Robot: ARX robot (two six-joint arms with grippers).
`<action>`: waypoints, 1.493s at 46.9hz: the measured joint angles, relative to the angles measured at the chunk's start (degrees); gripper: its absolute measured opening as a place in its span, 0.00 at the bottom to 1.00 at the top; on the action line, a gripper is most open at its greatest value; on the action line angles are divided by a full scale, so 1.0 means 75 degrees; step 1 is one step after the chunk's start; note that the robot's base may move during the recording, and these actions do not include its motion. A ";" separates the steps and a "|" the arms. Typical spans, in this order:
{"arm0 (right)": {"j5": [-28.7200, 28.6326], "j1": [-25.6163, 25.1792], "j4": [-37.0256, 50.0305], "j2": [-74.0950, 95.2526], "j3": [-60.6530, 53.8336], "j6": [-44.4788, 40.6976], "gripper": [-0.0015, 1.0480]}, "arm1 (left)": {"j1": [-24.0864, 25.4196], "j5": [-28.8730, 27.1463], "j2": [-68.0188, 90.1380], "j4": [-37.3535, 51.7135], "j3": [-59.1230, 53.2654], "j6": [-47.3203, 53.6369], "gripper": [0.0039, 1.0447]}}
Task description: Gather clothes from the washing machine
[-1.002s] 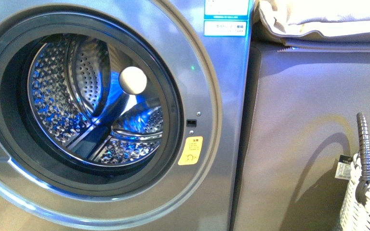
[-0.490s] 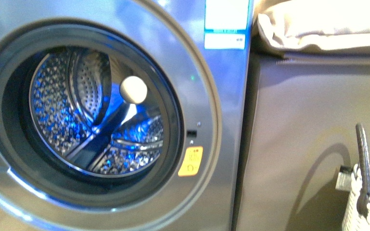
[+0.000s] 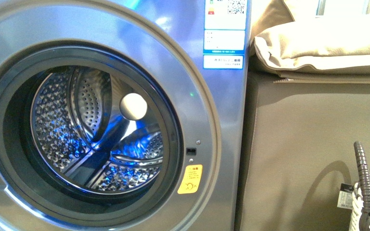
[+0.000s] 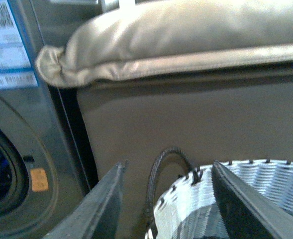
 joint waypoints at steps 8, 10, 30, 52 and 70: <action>0.0052 0.0041 0.0428 -0.0688 -0.1209 -0.0189 0.12 | -0.0090 -0.0478 0.0012 -0.0134 0.0082 -0.0102 0.94; 0.0052 0.0041 0.0481 -0.0813 -0.1370 -0.0195 0.05 | -0.0216 -0.1725 0.0067 -0.0609 0.0350 -0.0411 0.94; 0.0052 0.0047 0.0589 -0.1920 -0.2611 -0.0221 0.02 | 0.0612 -0.5945 -0.1693 -0.0568 -0.1784 -0.0962 0.94; 0.0052 0.0047 0.0224 -0.2795 -0.3112 -0.0221 0.02 | 0.0286 -0.6980 -0.3873 -0.0597 -0.4844 -0.1536 0.85; 0.0052 0.0052 -0.1043 -0.4418 -0.3456 -0.0230 0.02 | 0.2314 -0.4884 -0.6945 0.1381 -1.0063 -0.1460 0.23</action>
